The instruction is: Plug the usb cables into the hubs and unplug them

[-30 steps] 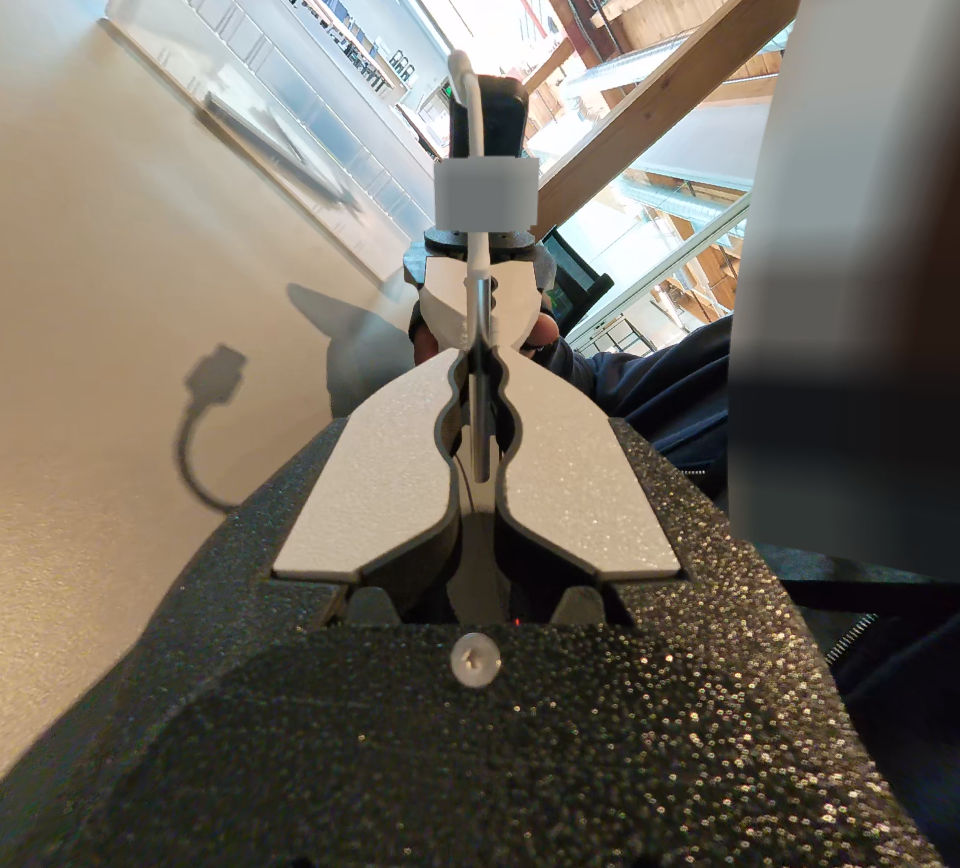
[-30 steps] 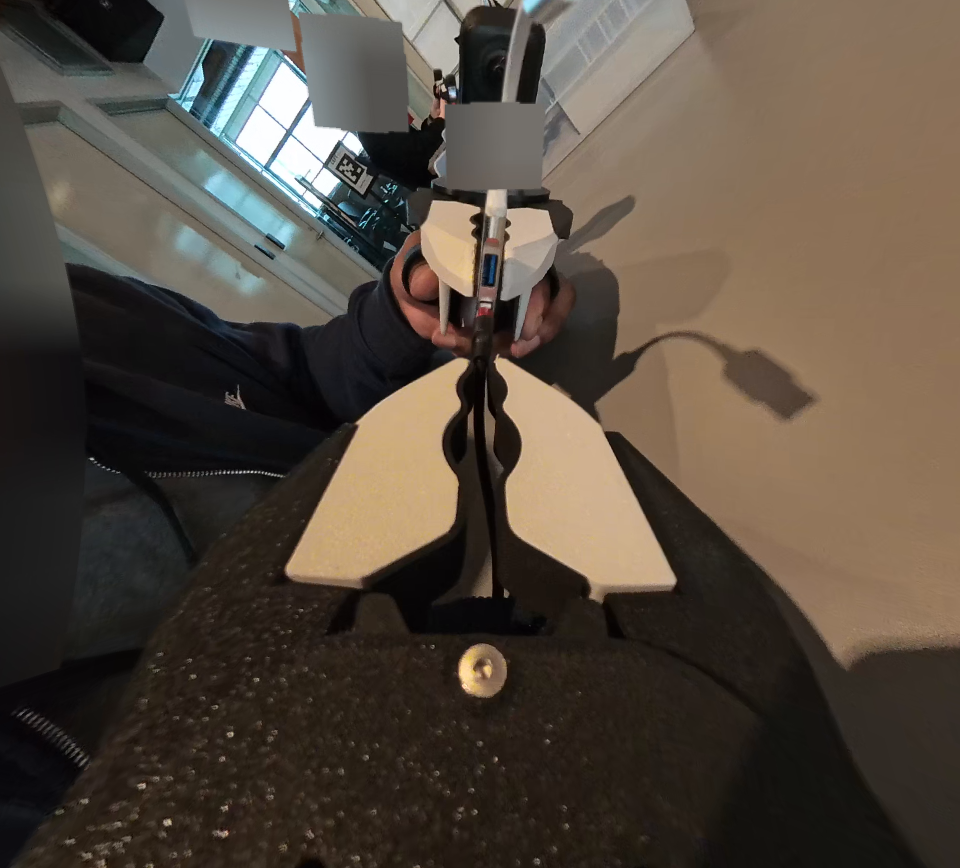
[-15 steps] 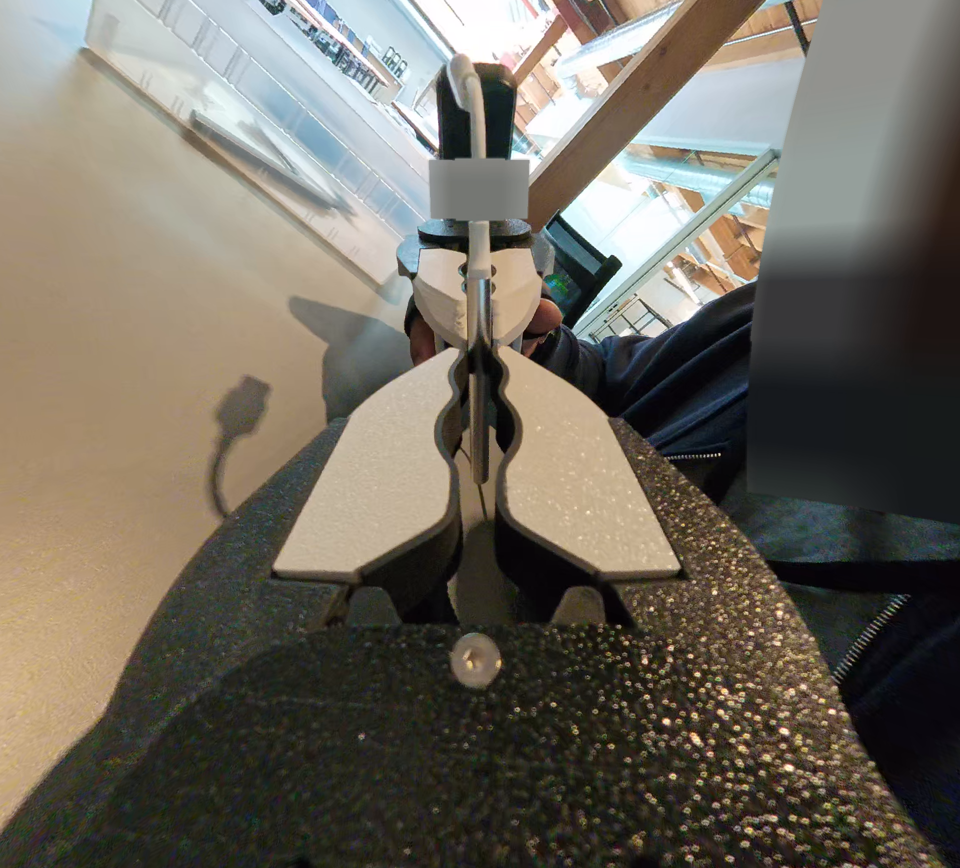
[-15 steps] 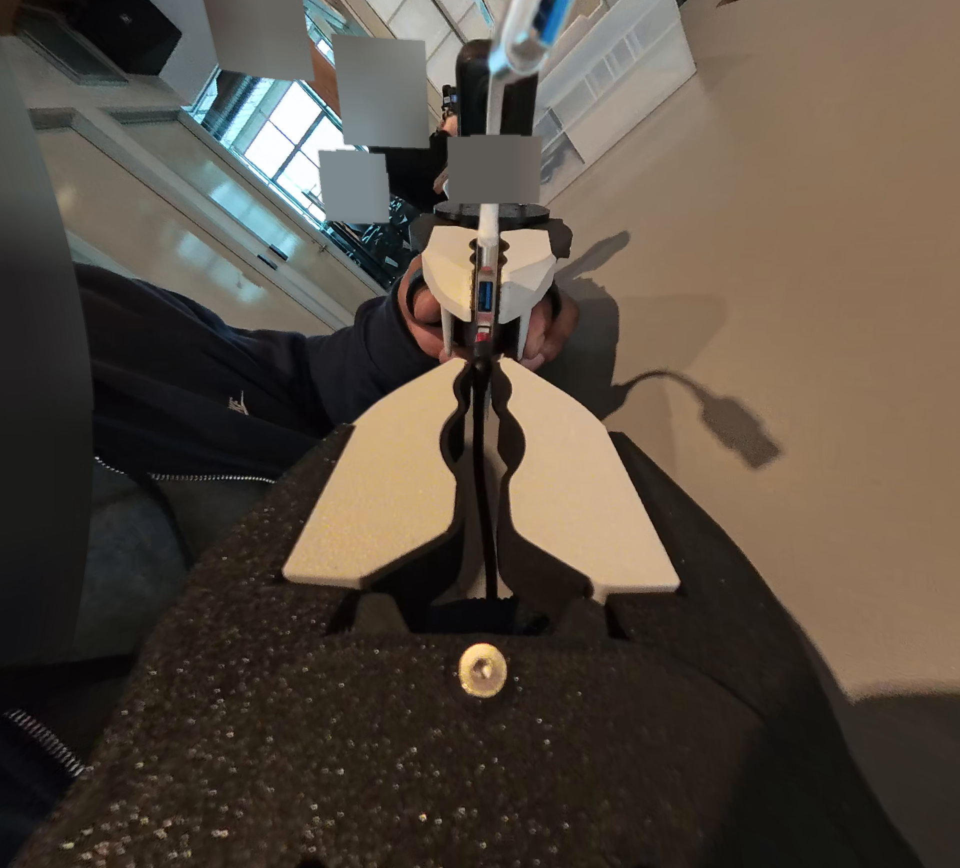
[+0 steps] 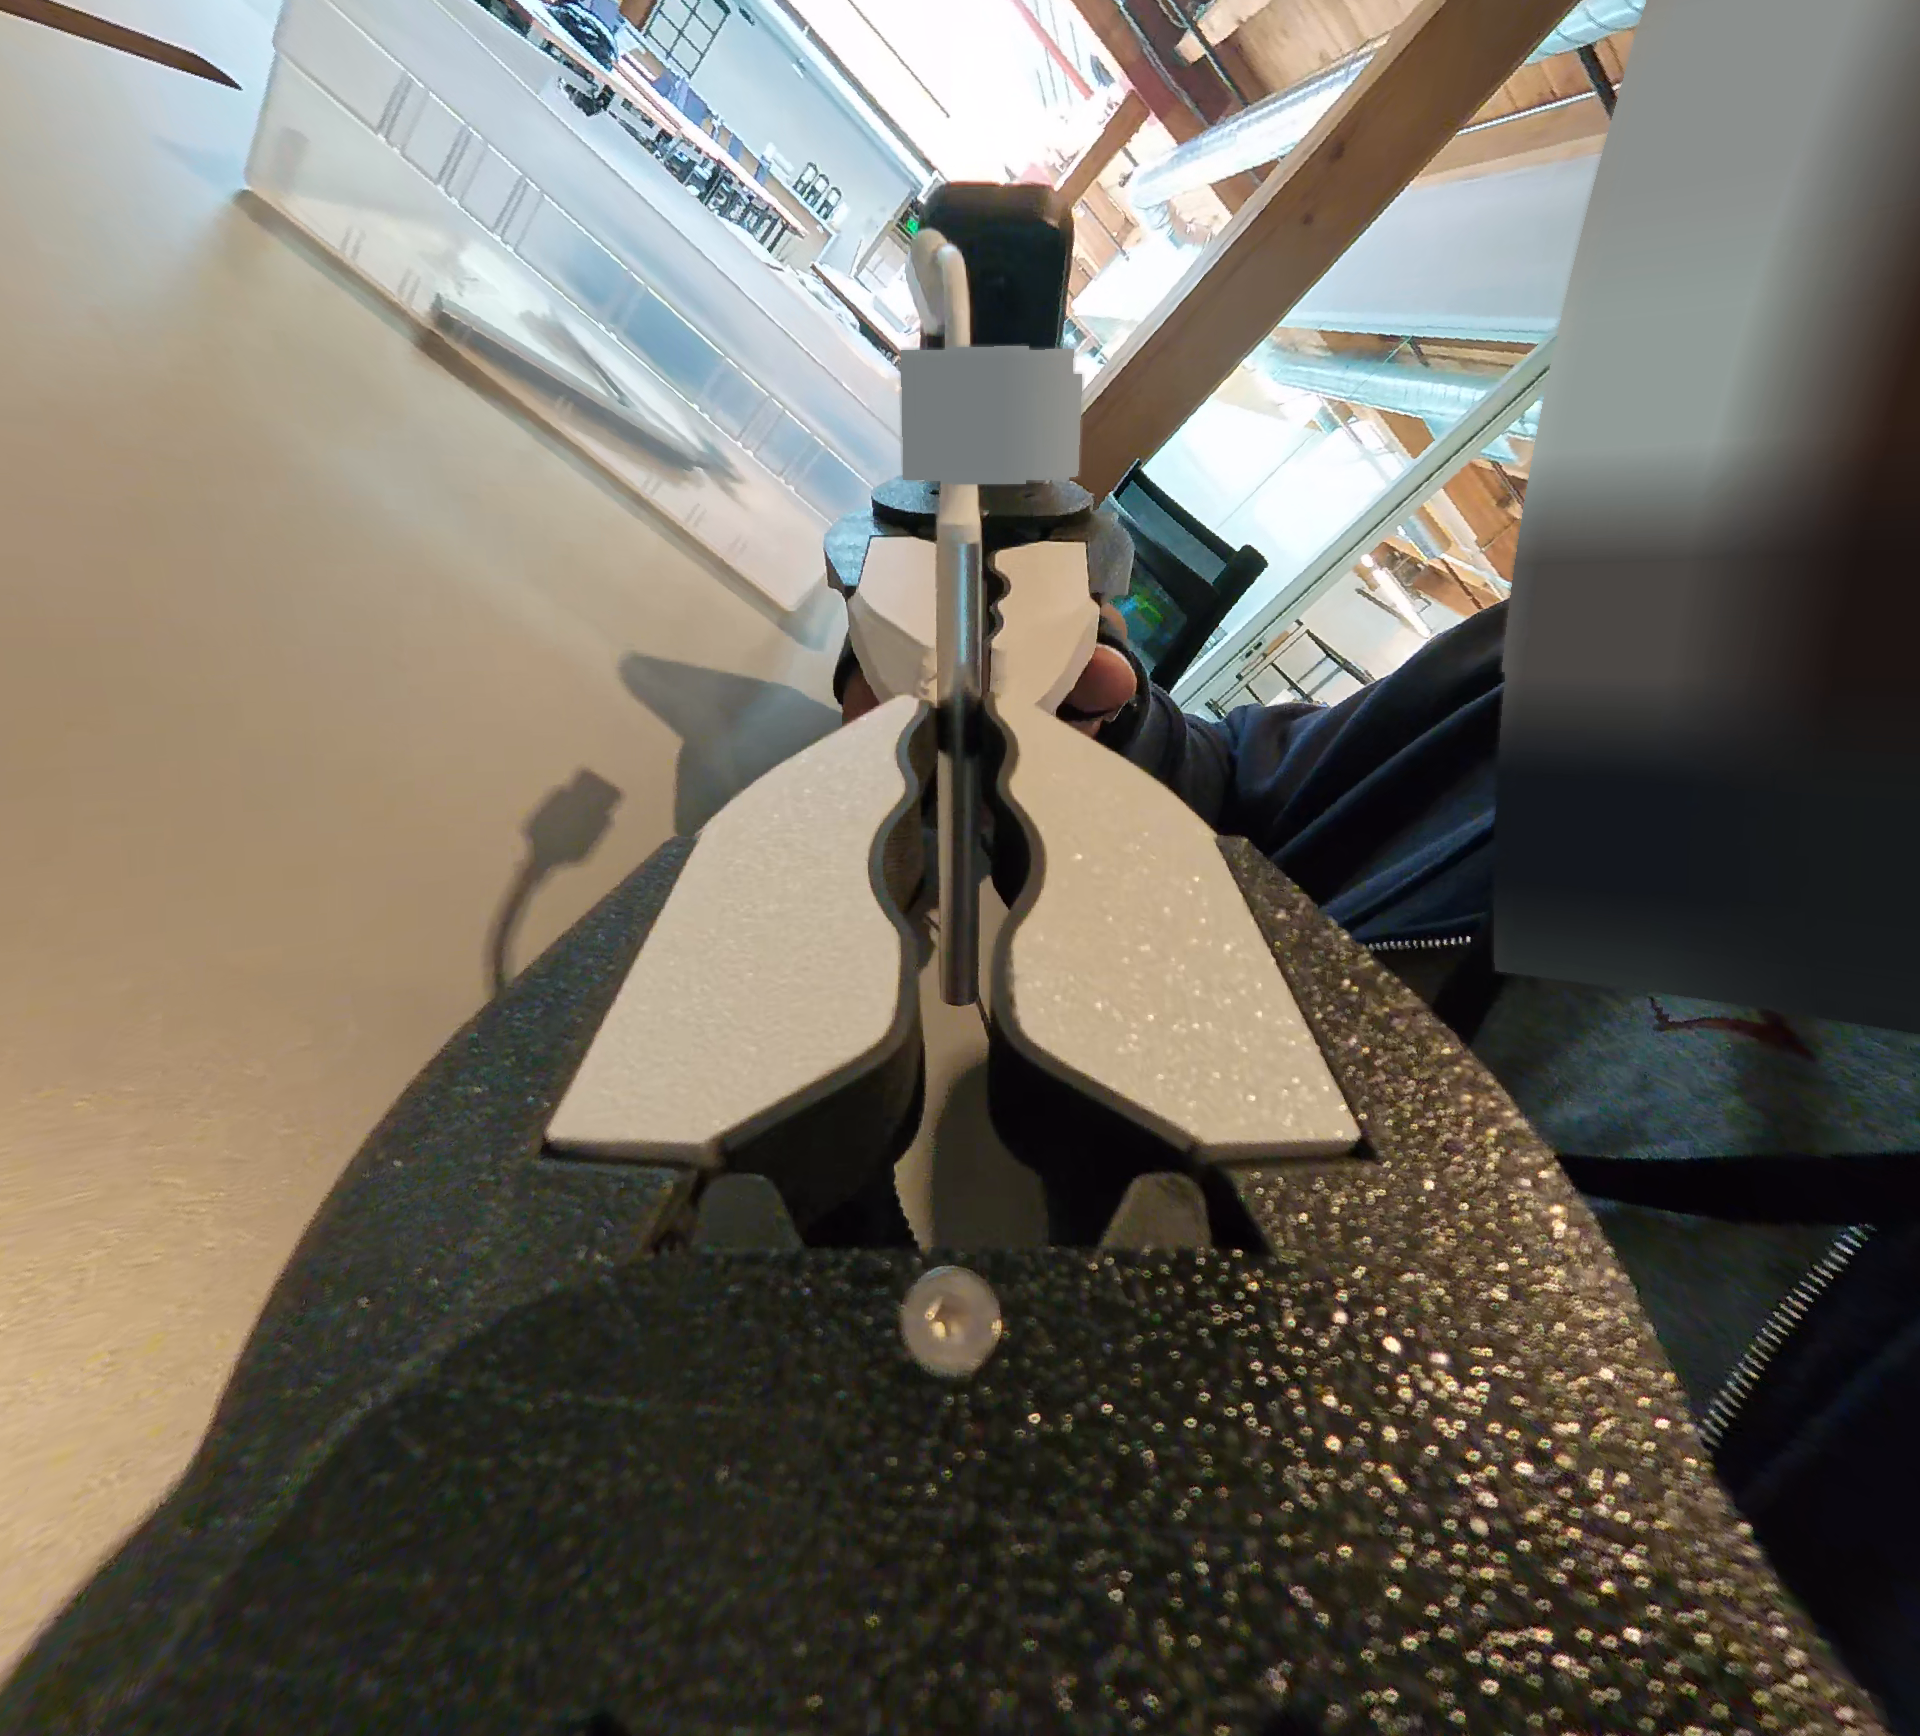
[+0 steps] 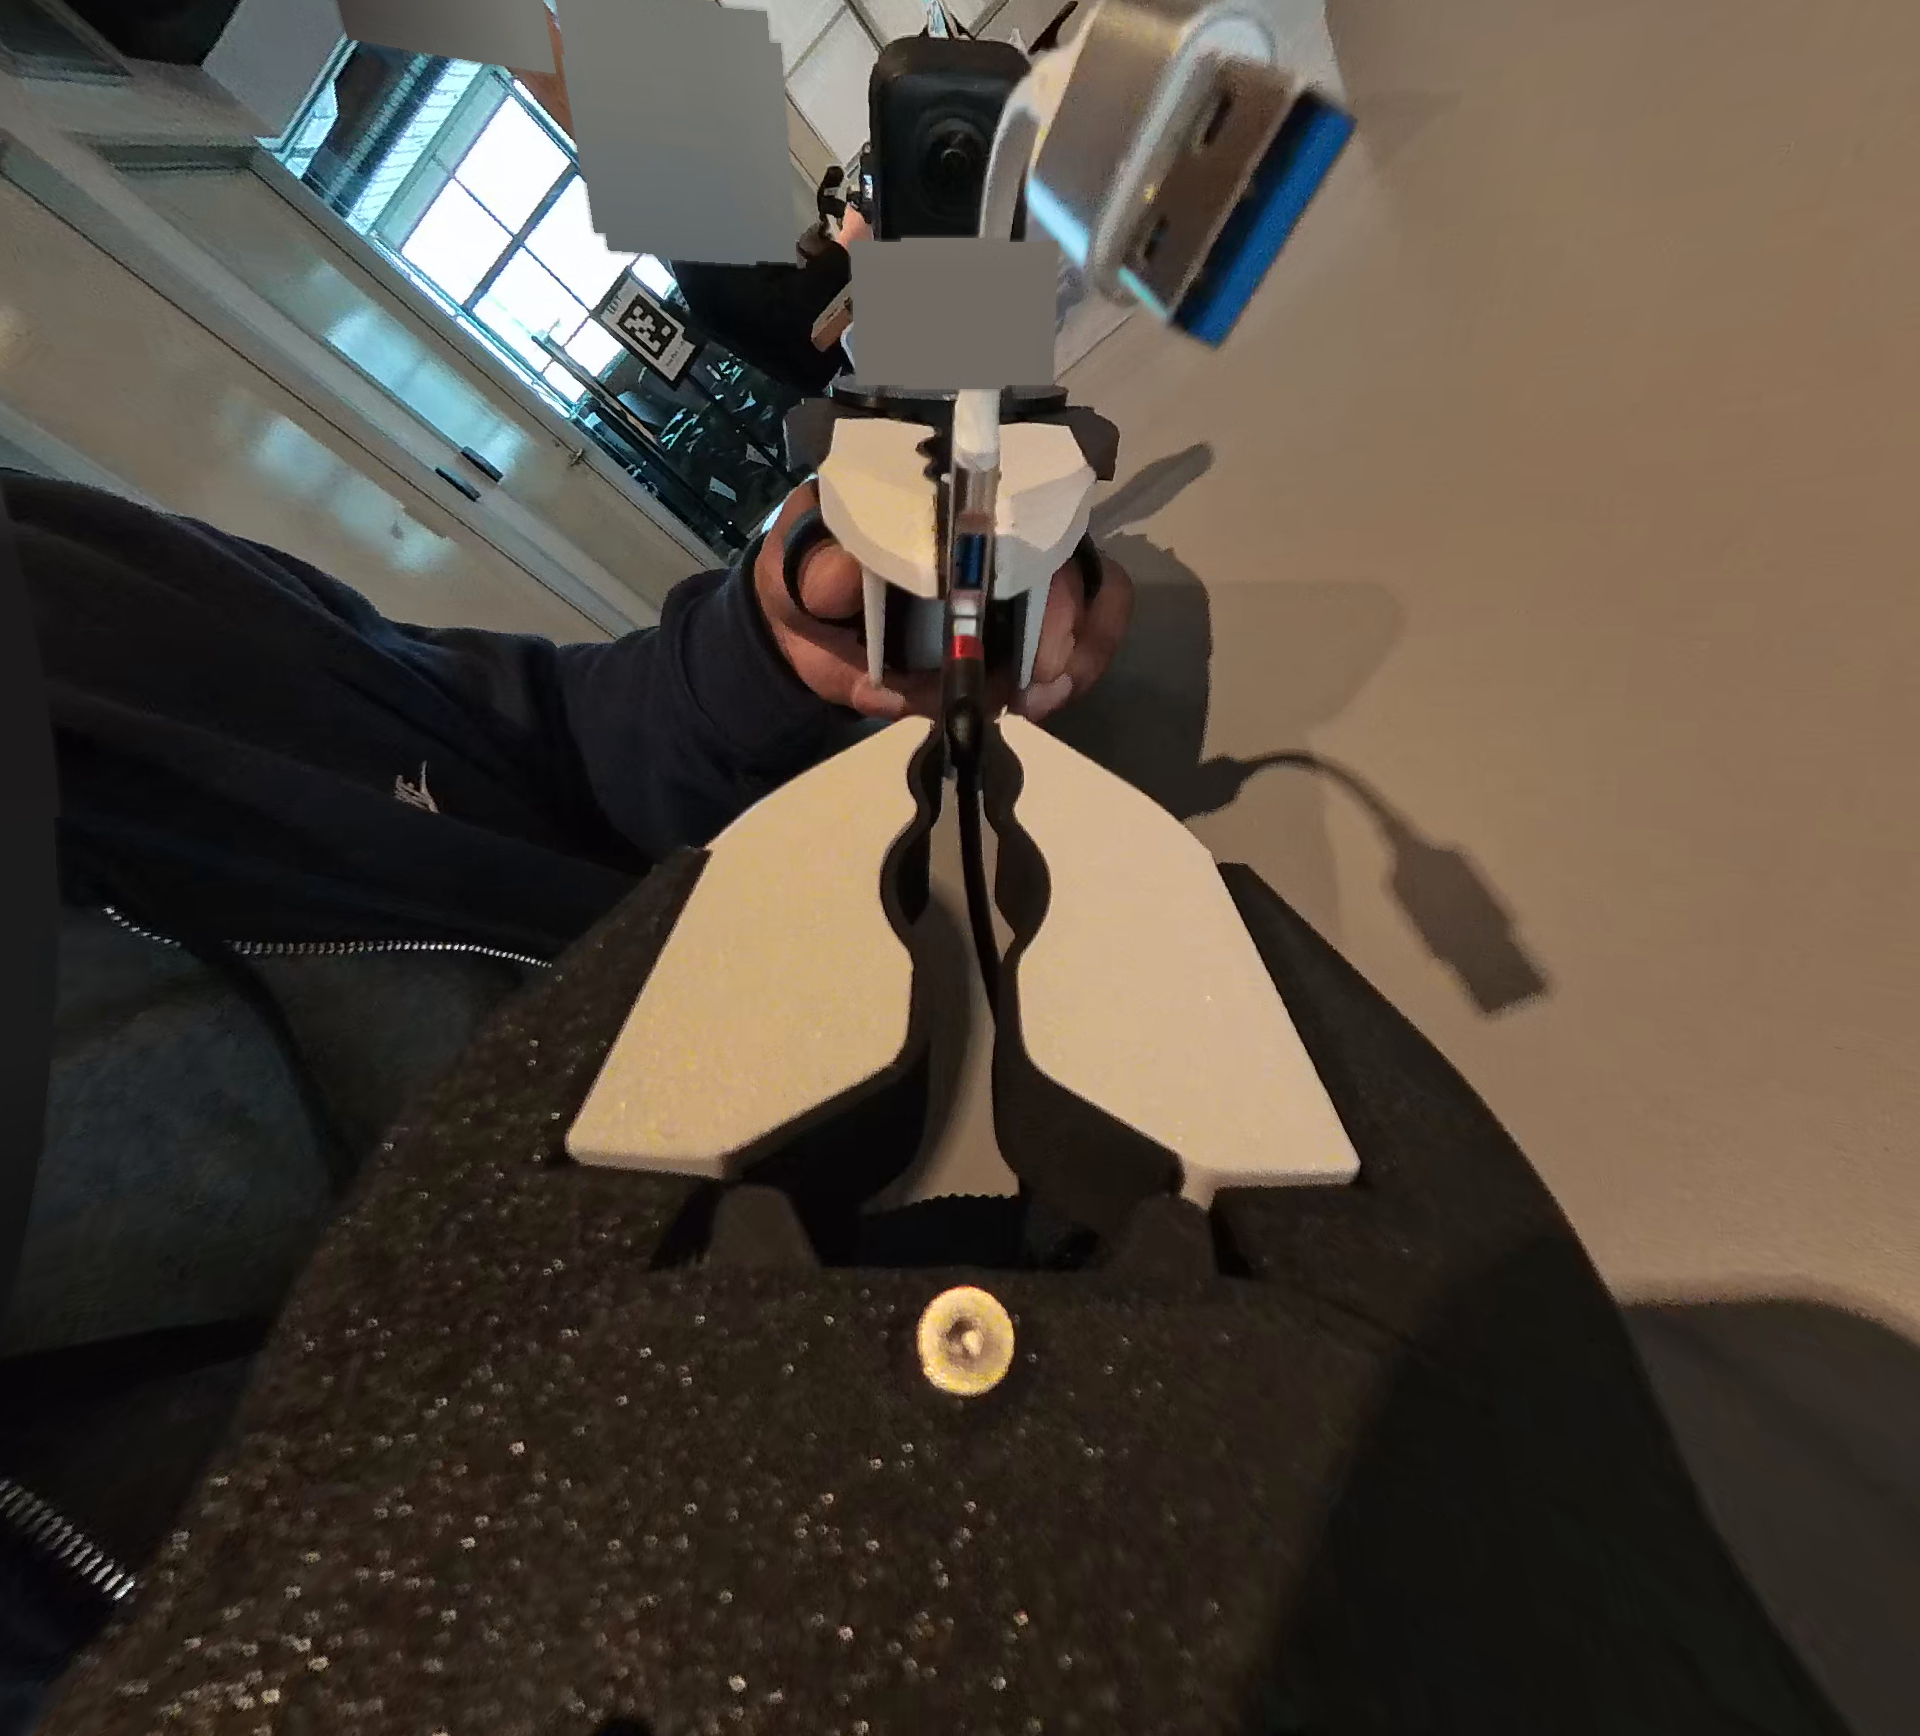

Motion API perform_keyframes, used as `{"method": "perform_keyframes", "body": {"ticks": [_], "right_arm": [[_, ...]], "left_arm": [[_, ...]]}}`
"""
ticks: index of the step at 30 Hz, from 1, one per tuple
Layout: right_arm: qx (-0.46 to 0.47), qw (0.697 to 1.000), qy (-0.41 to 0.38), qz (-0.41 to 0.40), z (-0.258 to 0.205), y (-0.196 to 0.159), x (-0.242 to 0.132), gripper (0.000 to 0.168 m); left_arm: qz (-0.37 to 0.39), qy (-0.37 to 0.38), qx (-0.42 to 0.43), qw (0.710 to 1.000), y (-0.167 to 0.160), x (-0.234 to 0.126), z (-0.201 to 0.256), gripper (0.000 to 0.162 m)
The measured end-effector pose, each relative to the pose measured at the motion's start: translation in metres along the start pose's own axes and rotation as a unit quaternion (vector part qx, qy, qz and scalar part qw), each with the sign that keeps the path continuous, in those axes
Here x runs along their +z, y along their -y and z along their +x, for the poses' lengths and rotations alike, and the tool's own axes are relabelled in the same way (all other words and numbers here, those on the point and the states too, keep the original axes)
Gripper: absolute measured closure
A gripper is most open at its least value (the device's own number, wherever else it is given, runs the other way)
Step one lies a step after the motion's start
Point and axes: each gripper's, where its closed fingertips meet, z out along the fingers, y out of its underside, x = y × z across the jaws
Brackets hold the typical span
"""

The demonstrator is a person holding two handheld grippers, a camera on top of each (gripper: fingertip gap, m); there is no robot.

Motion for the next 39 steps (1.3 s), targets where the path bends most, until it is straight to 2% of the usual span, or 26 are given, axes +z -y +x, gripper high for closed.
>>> {"method": "perform_keyframes", "body": {"ticks": [15, 25, 34, 39], "right_arm": [[-0.006, 1.0, -0.013, -0.01, 0.0, -0.003, 0.003, 0.161], [-0.011, 0.999, -0.025, -0.046, 0.003, -0.013, 0.004, 0.162], [-0.019, 0.998, -0.034, -0.057, 0.006, -0.016, 0.004, 0.162], [-0.014, 0.998, -0.041, -0.043, 0.007, -0.012, 0.004, 0.162]], "left_arm": [[0.006, 0.0, 0.016, 1.0, 0.001, 0.004, 0.002, 0.155], [-0.044, 0.026, 0.056, 0.997, -0.01, 0.004, -0.001, 0.155], [-0.059, 0.034, 0.052, 0.996, -0.014, 0.005, -0.003, 0.155], [-0.034, 0.044, 0.051, 0.997, -0.009, 0.006, -0.005, 0.155]]}}
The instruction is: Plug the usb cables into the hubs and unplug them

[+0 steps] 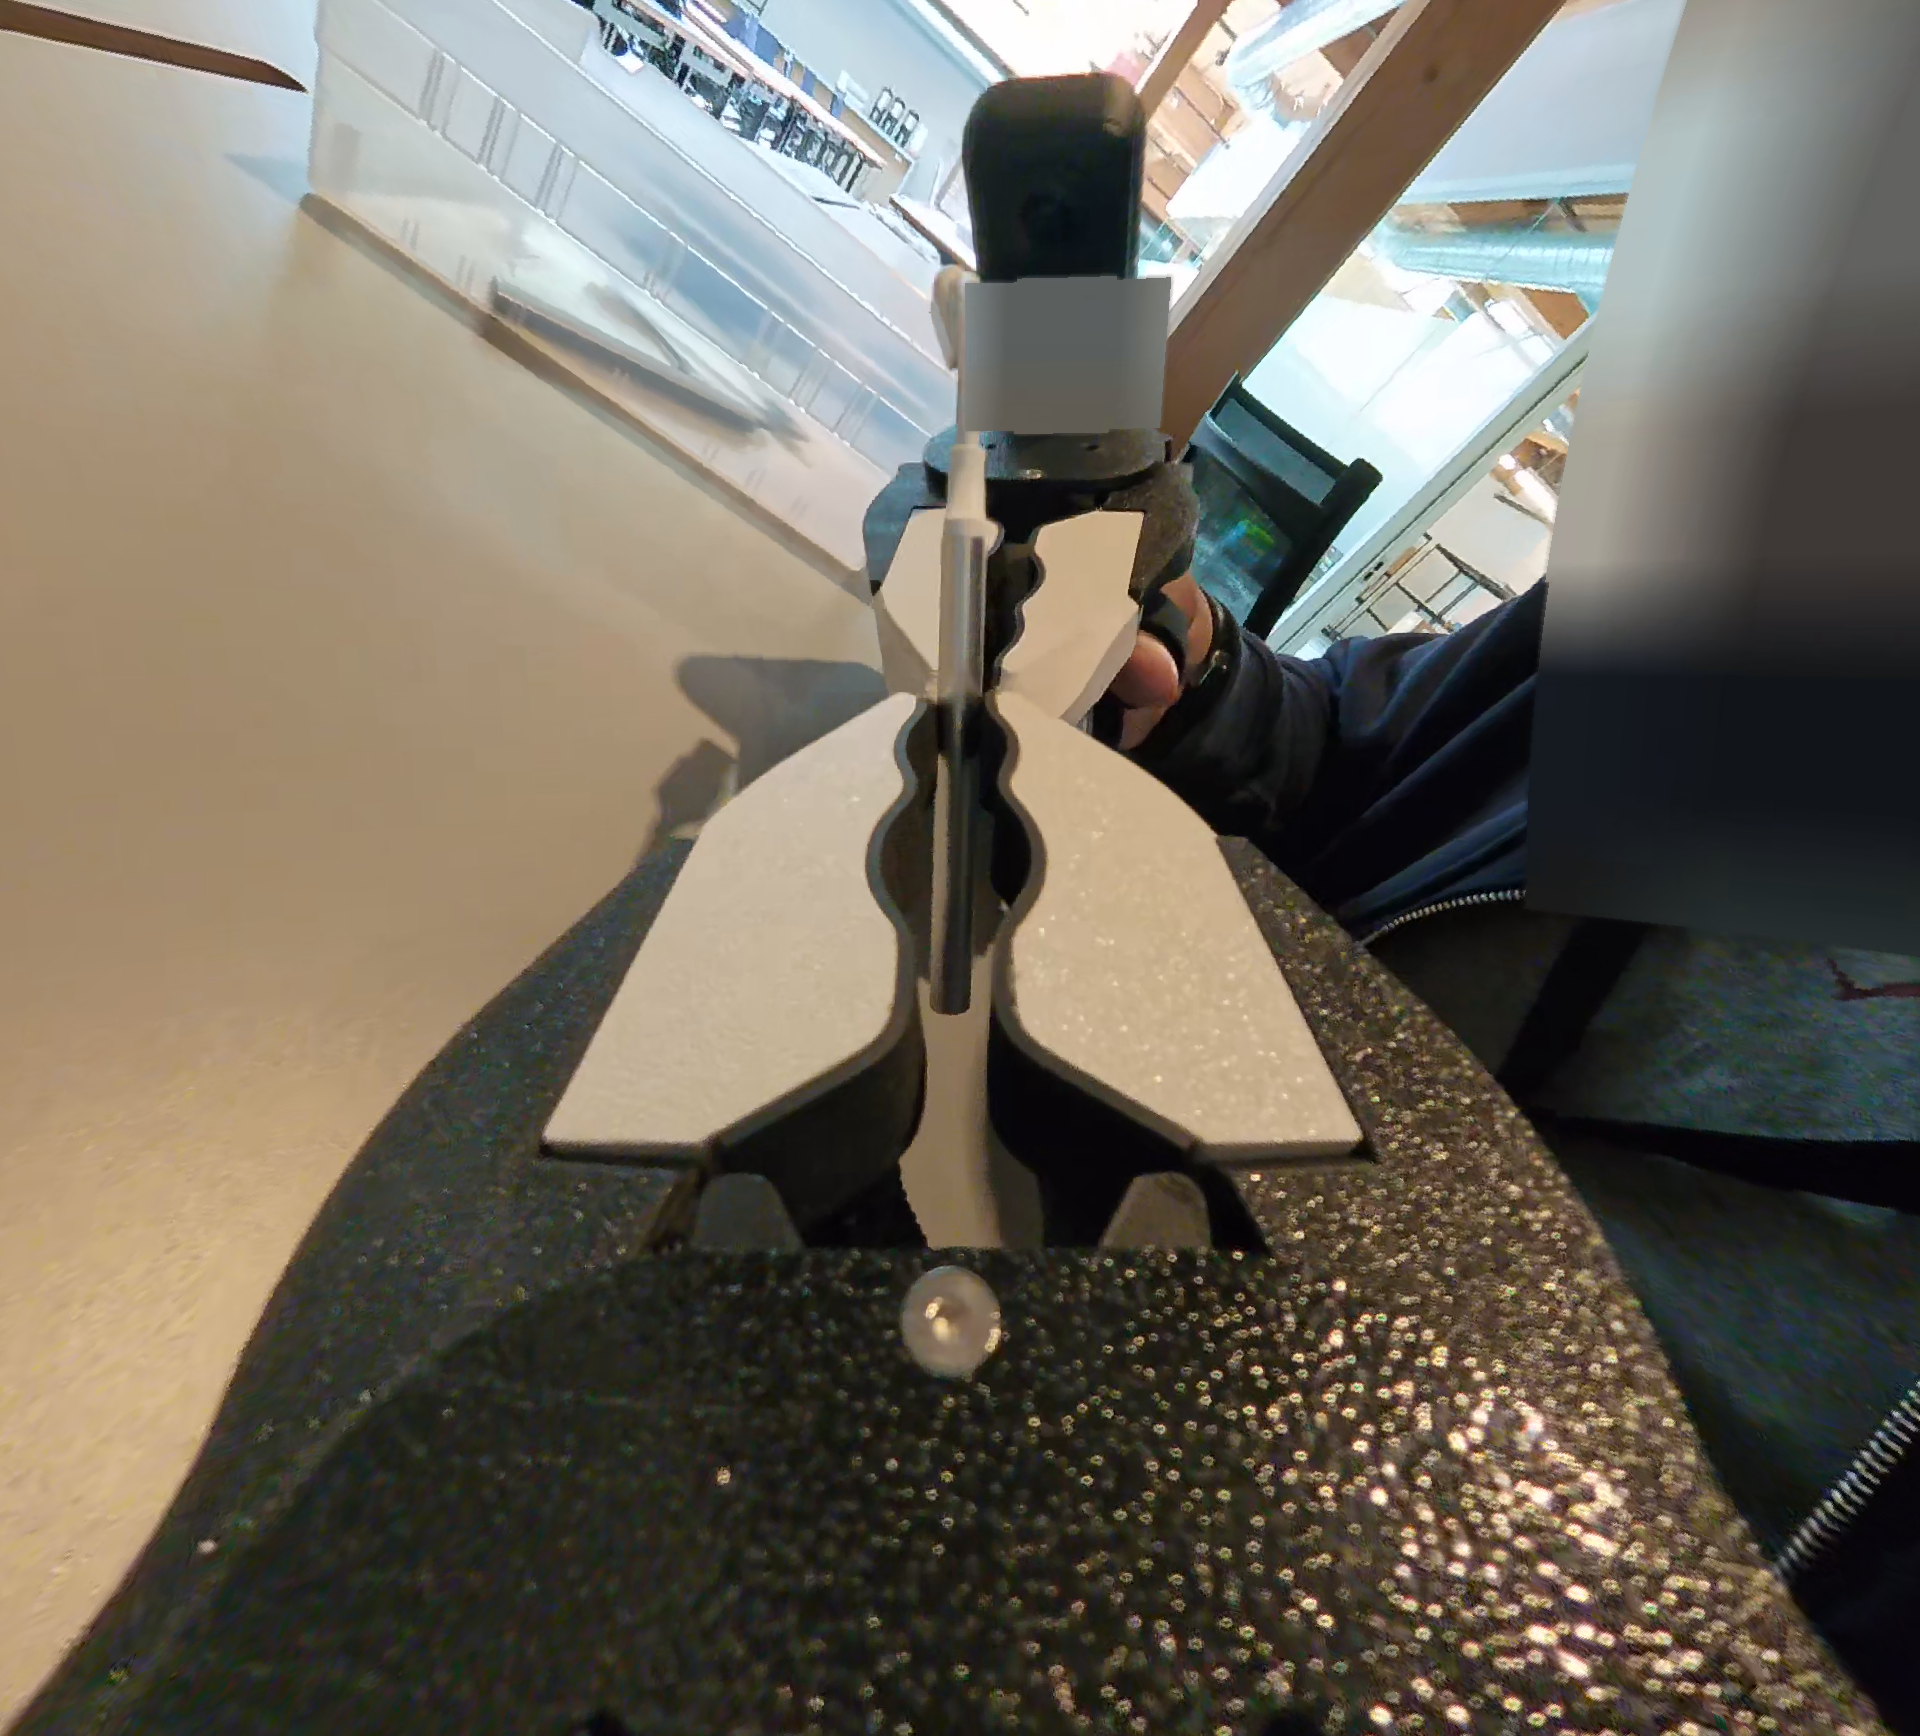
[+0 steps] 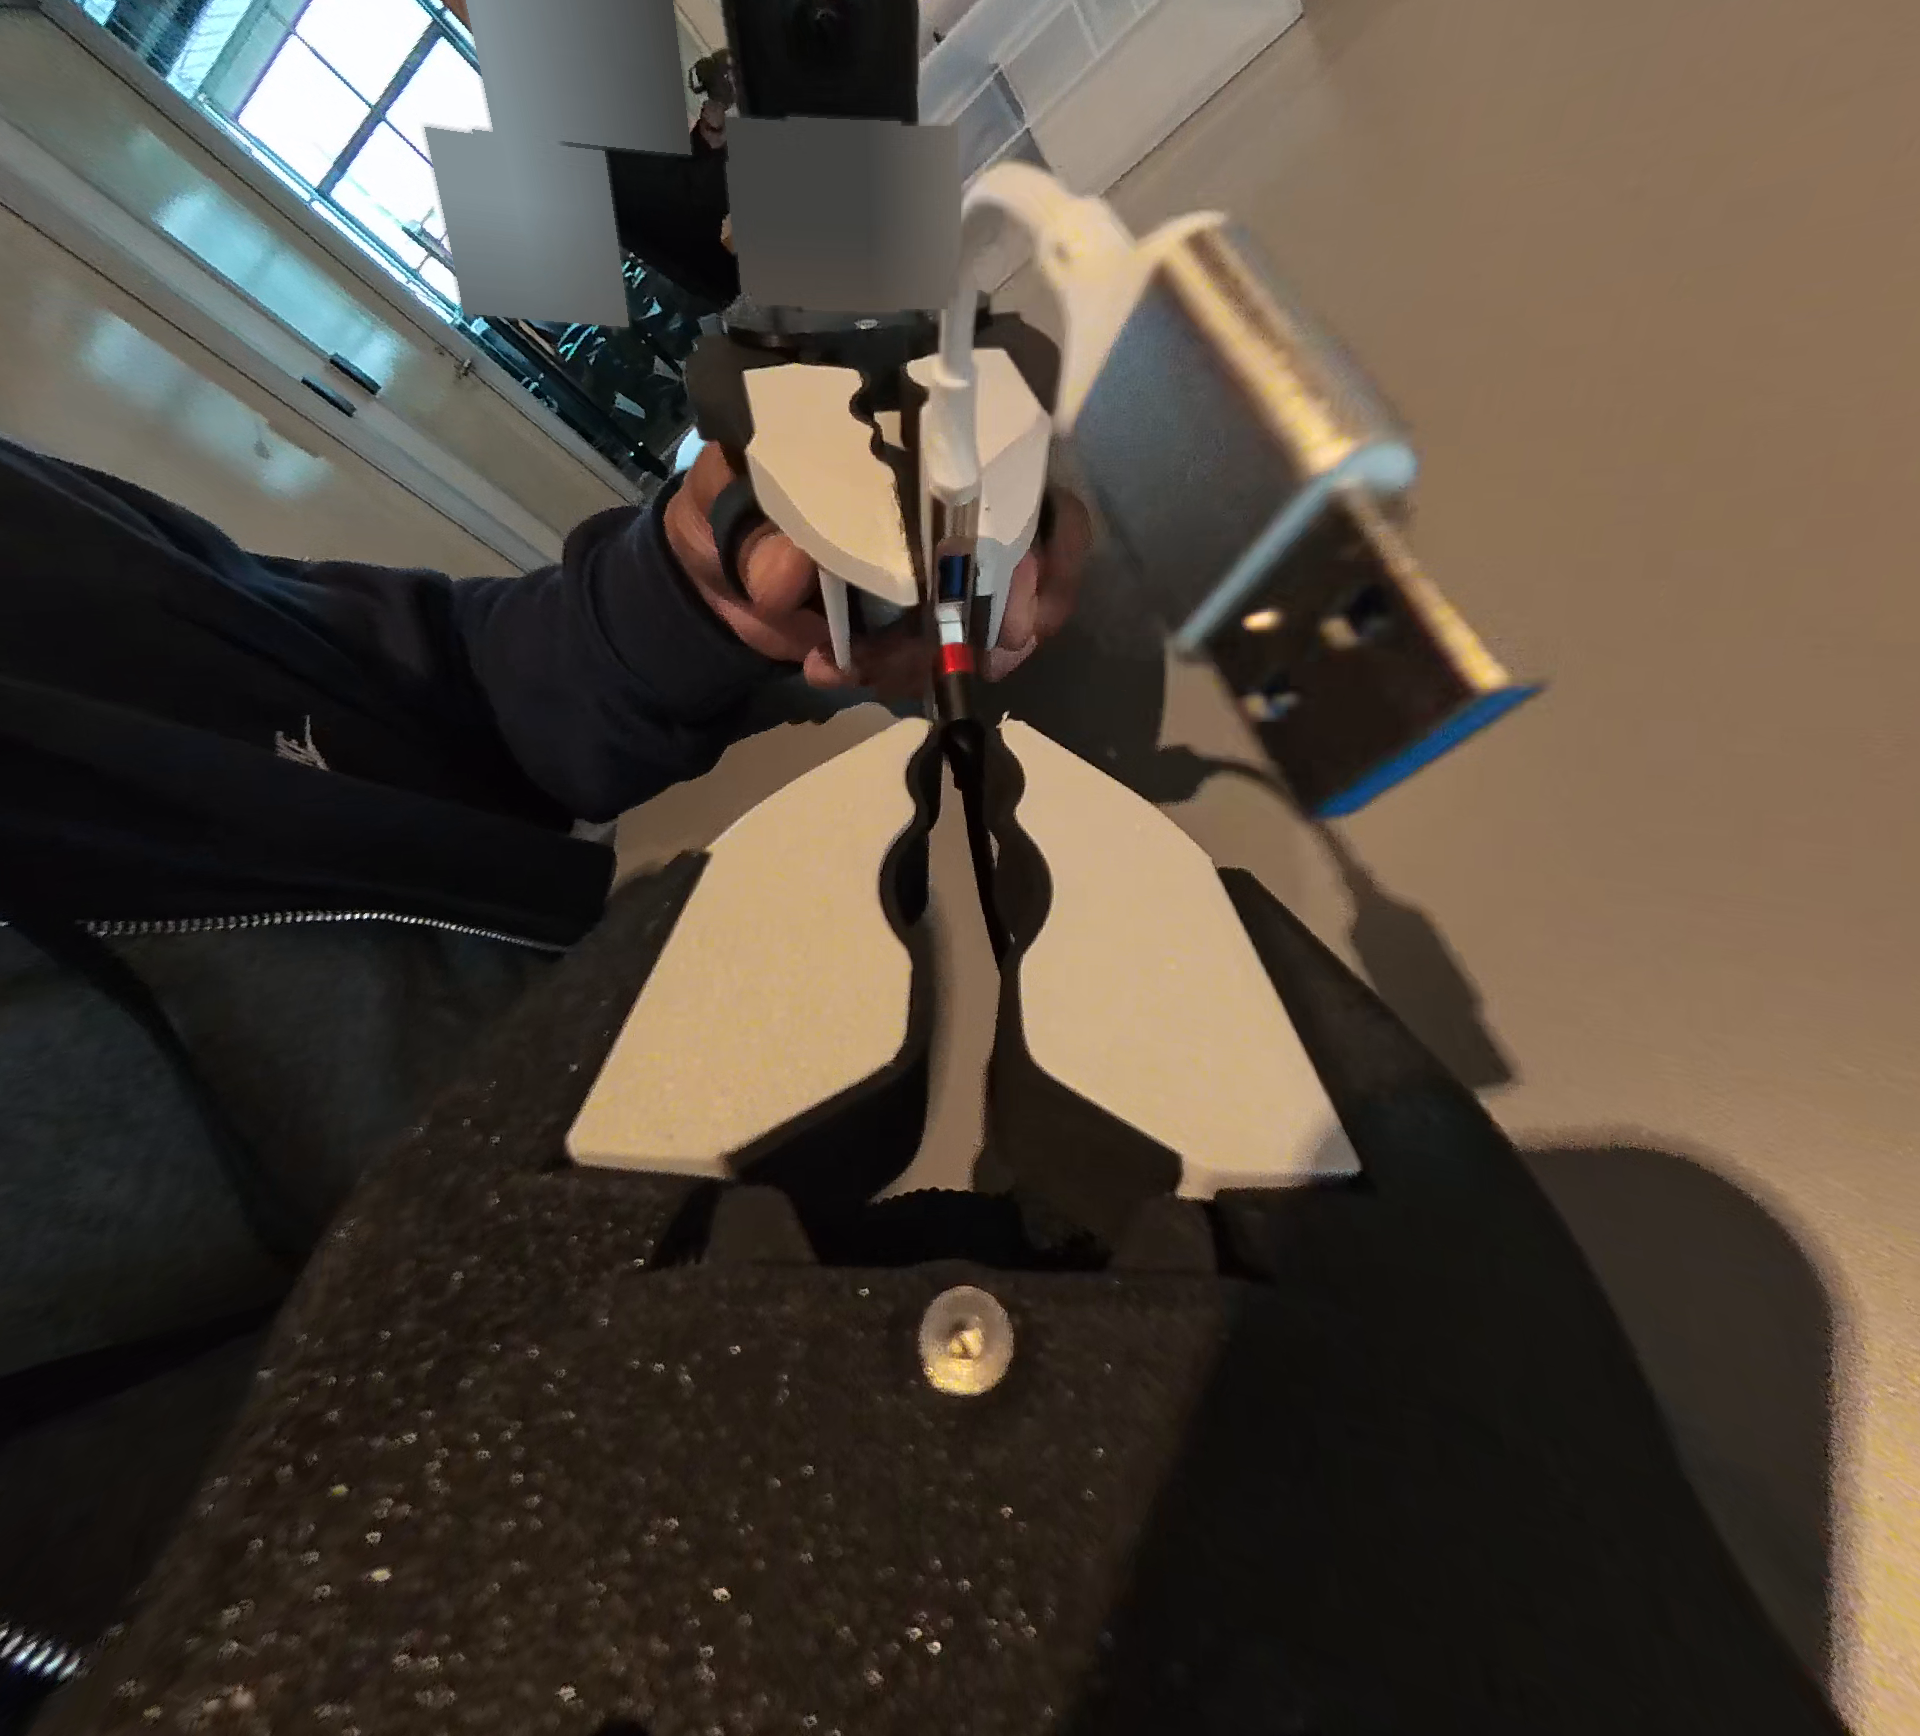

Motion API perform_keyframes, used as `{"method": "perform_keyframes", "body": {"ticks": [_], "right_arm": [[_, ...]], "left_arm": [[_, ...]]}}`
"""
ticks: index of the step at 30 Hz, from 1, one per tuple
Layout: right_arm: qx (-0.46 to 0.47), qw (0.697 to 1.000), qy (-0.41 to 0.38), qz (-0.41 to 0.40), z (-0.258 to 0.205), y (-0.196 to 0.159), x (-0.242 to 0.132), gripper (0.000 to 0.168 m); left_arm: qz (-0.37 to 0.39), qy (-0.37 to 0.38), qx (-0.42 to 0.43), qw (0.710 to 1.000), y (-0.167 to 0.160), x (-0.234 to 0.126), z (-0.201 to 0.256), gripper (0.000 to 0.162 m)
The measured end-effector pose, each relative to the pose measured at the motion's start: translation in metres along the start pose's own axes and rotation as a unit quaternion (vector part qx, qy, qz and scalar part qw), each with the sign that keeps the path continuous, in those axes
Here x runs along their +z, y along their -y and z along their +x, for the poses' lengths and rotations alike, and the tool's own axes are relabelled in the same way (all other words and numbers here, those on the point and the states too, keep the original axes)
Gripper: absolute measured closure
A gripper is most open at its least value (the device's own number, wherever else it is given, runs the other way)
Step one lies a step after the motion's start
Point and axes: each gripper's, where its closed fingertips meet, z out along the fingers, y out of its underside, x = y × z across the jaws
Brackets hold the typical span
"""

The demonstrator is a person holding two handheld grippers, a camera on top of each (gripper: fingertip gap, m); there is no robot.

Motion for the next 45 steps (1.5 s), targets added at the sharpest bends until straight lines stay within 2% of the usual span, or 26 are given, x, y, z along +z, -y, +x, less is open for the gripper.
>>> {"method": "perform_keyframes", "body": {"ticks": [11, 17, 20, 27, 29, 37, 45], "right_arm": [[0.024, 0.999, -0.003, 0.039, 0.002, 0.01, -0.003, 0.162], [0.032, 0.999, 0.013, 0.035, -0.001, 0.008, -0.002, 0.161], [0.04, 0.999, 0.02, 0.028, -0.002, 0.006, -0.002, 0.161], [0.034, 0.999, 0.038, 0.01, -0.008, 0.002, 0.0, 0.161], [0.03, 0.999, 0.038, 0.009, -0.009, 0.003, -0.001, 0.161], [0.021, 0.999, 0.032, 0.014, -0.007, 0.005, -0.003, 0.162], [0.01, 0.999, 0.035, 0.009, -0.009, 0.007, -0.007, 0.161]], "left_arm": [[0.047, 0.017, -0.015, 0.999, 0.01, 0.002, -0.004, 0.154], [0.051, -0.01, -0.033, 0.998, 0.013, -0.001, -0.001, 0.154], [0.04, -0.017, -0.036, 0.998, 0.013, -0.007, -0.002, 0.154], [-0.047, -0.048, -0.032, 0.997, -0.009, -0.008, 0.006, 0.15], [-0.052, -0.052, -0.026, 0.997, -0.011, -0.008, 0.008, 0.154], [-0.06, -0.043, -0.019, 0.997, -0.015, -0.005, 0.008, 0.155], [-0.114, -0.032, 0.004, 0.993, -0.033, 0.007, 0.012, 0.154]]}}
